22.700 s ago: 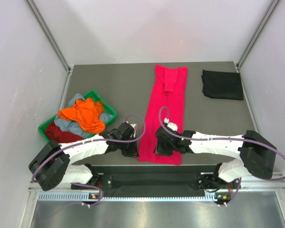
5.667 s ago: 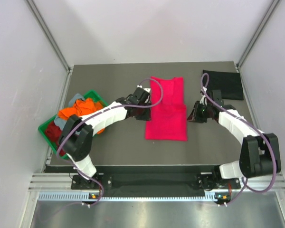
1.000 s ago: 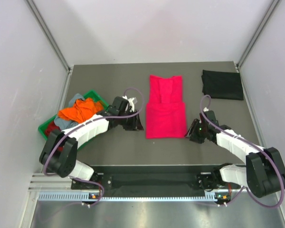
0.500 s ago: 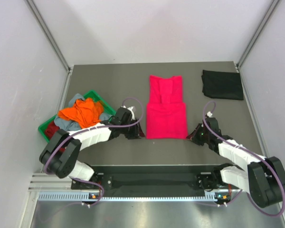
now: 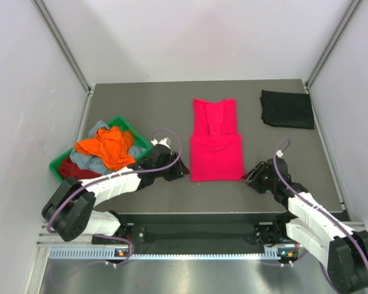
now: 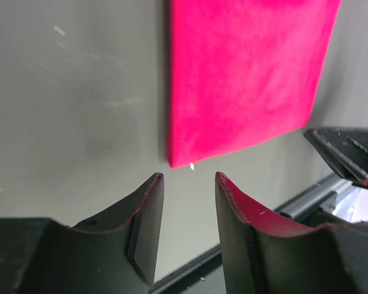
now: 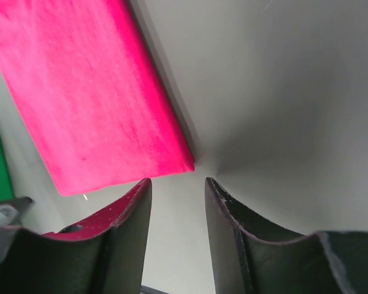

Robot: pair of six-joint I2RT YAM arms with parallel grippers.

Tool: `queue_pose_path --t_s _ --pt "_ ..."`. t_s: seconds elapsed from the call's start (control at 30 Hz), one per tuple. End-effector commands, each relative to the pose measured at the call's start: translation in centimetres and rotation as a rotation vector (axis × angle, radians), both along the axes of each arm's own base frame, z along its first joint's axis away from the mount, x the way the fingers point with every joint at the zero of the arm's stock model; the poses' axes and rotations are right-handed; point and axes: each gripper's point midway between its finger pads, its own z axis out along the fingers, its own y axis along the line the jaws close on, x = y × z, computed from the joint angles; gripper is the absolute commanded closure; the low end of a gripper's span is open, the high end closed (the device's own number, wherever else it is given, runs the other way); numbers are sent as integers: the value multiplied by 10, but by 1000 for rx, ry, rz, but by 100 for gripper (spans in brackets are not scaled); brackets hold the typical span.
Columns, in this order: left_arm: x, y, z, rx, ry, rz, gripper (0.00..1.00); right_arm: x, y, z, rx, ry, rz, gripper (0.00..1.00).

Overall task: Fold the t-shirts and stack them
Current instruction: Fold the tshirt

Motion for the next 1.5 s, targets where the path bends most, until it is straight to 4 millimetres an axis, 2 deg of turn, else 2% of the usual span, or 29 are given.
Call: queue_pose_path --t_s 0.0,0.1,0.27,0.4,0.57,0.77,0.9,1.0,1.03,1.07,1.1,1.13,1.23,1.3,1.33,1.47 --pt "0 -15 0 -39 -3 27 56 4 -3 5 36 -7 -77 59" --pt "-6 -19 -12 -52 35 28 55 4 -4 1 45 5 -97 59" --pt "-4 -23 -17 -66 37 32 55 4 1 -9 76 44 -108 60" --pt "-5 -23 -27 -45 55 40 56 0 -4 -20 57 85 -140 61" --pt "-3 -23 -33 -34 61 41 58 -2 -9 -24 48 86 -175 65" --pt "-2 -26 -40 -24 69 36 60 -5 -15 -29 28 85 -191 83" --pt "0 -27 -44 -12 67 30 66 -5 -17 -29 17 69 -190 100" --pt "5 -30 -41 -2 46 16 72 -2 -17 -25 13 43 -175 100" --pt "8 -31 -38 0 39 12 78 -2 -17 -24 11 37 -170 100" --pt "9 -32 -37 6 30 3 91 -1 -17 -22 12 26 -167 100" --pt "9 -32 -35 10 26 -2 98 -1 -16 -20 6 14 -154 100" --pt "11 -32 -33 19 21 -1 100 -1 -17 -19 -1 8 -146 100" --pt "14 -31 -23 35 -10 -20 100 -3 -21 -13 -44 -10 -122 100" --pt "11 -29 -15 54 -29 -35 100 0 -24 0 -65 -54 -114 100" --pt "10 -30 -10 57 -41 -41 100 -5 -28 -1 -81 -41 -116 100" --pt "2 -30 9 80 -83 -69 100 -8 -28 17 -78 -98 -95 100"
